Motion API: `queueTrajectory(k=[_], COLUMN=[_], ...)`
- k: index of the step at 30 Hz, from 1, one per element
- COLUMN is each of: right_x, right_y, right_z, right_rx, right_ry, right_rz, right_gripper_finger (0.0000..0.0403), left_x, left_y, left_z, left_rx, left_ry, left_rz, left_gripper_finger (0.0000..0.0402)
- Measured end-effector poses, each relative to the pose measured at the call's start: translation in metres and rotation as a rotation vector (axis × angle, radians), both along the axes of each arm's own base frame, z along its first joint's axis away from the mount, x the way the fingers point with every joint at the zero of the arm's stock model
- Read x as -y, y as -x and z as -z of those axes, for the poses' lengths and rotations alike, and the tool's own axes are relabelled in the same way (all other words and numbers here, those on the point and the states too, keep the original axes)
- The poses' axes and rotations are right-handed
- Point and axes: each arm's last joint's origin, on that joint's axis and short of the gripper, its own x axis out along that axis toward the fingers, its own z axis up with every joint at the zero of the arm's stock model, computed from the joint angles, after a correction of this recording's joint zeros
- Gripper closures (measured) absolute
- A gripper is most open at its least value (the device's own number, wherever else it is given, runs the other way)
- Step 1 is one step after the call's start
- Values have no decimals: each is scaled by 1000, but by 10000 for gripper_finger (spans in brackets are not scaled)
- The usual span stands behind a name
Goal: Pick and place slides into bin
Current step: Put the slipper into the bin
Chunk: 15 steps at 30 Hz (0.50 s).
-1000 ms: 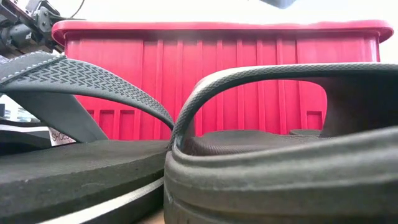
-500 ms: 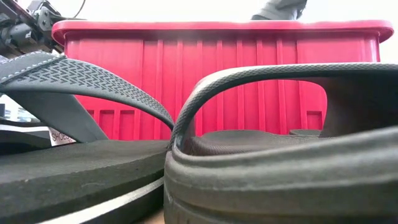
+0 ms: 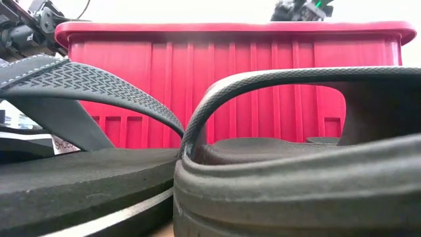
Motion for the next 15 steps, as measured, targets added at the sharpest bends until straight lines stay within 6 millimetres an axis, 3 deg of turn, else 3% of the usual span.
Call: queueTrajectory(k=[7,15], right_x=[9,15], right_y=[-24,-54], right_z=[47,80], right_rx=[-206,-185], right_ry=[-153,-206], right_rz=[-34,-86], right_gripper_finger=[396,396], left_x=[0,0], left_y=[0,0], left_z=[0,0], left_rx=[-1,4], left_ry=[0,-40], left_rz=[0,-8], left_gripper_finger=[382,382])
